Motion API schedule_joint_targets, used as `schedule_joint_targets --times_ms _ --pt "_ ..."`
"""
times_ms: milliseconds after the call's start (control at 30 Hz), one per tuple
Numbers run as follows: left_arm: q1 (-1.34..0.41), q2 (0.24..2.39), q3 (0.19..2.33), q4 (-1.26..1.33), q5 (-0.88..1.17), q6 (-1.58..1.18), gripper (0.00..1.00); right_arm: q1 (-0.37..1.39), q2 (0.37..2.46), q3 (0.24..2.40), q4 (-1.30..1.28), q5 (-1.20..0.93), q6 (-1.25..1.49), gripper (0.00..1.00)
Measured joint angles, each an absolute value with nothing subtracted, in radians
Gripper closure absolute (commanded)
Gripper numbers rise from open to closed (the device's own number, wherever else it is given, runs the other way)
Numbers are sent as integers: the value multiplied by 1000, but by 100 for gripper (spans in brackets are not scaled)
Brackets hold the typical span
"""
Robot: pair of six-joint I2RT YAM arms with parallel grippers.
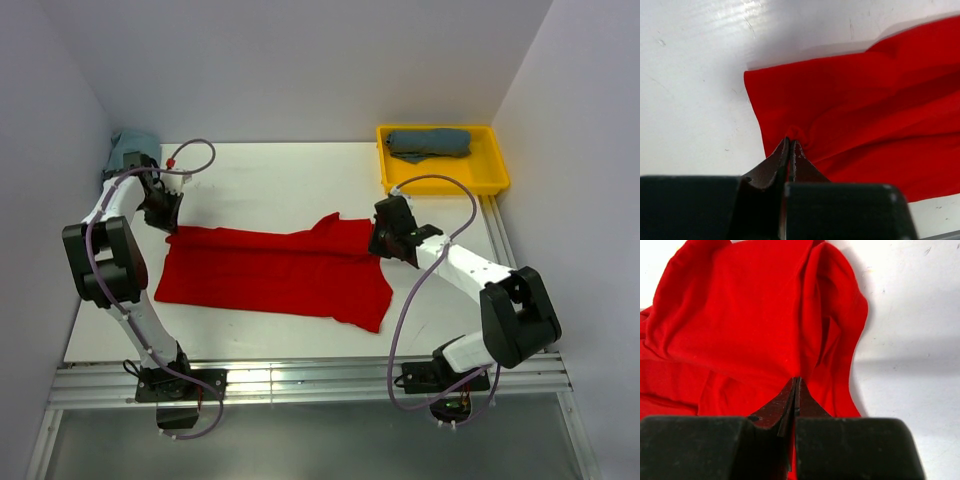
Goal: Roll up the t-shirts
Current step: Fold the tshirt
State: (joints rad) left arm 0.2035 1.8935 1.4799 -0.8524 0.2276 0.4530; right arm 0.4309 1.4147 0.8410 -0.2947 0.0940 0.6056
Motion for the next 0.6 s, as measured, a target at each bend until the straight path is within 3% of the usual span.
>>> schedule_joint_targets --times_ms 100,133,200,333,600 --pt "204 1880 1447 -846 227 460 82 442 1415 825 -284 94 613 100" --pt "204 1877 1435 -842 228 461 72 445 1415 819 -281 94 614 100" --pt "205 1874 1415 -835 227 467 62 453 1415 810 -278 94 619 94" --pt "207 1858 1383 -823 227 470 52 463 1415 806 -276 94 625 85" --pt "220 1810 1382 -809 231 469 49 465 1412 807 -289 105 623 67"
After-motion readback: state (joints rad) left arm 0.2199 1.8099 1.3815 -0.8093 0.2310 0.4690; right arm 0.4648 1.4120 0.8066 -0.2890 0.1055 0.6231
